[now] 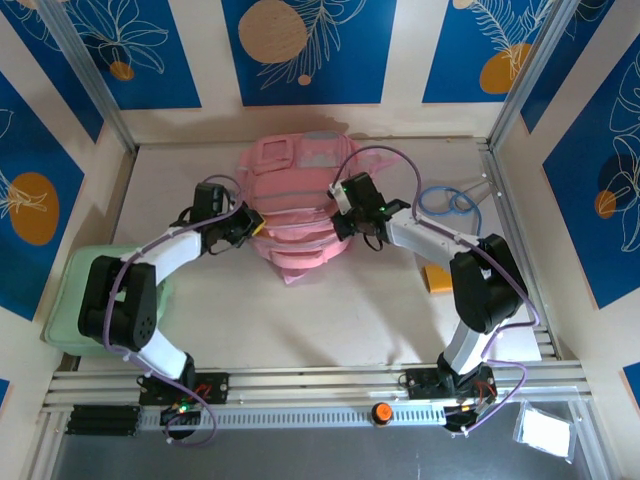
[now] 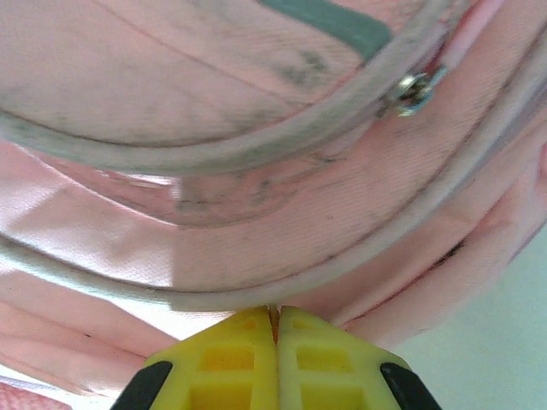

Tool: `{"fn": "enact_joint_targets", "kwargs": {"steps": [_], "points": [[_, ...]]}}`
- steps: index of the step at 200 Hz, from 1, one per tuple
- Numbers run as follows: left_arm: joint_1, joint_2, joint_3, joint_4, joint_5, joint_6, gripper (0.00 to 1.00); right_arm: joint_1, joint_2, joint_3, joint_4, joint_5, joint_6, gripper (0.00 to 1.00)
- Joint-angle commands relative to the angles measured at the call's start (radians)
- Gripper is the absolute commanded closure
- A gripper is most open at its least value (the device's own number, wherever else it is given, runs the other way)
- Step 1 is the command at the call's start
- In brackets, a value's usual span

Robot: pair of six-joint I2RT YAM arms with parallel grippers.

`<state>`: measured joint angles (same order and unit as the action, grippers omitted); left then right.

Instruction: Pack books, pencil case, and school supplies into a backpack

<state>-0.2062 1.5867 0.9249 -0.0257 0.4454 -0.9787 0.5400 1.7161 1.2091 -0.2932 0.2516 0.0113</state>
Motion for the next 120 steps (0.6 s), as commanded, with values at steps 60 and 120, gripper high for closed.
{"fn": "enact_joint_targets", "kwargs": {"steps": [60, 120], "points": [[0.087, -0.023, 0.077, -0.263, -0.007, 0.262, 1.00, -0.147, 0.041, 0.124, -0.021, -0.058, -0.199, 0.93], [0.087, 0.016, 0.160, -0.409, 0.035, 0.445, 1.00, -0.165, 0.195, 0.297, -0.005, 0.048, -0.121, 0.96]]}}
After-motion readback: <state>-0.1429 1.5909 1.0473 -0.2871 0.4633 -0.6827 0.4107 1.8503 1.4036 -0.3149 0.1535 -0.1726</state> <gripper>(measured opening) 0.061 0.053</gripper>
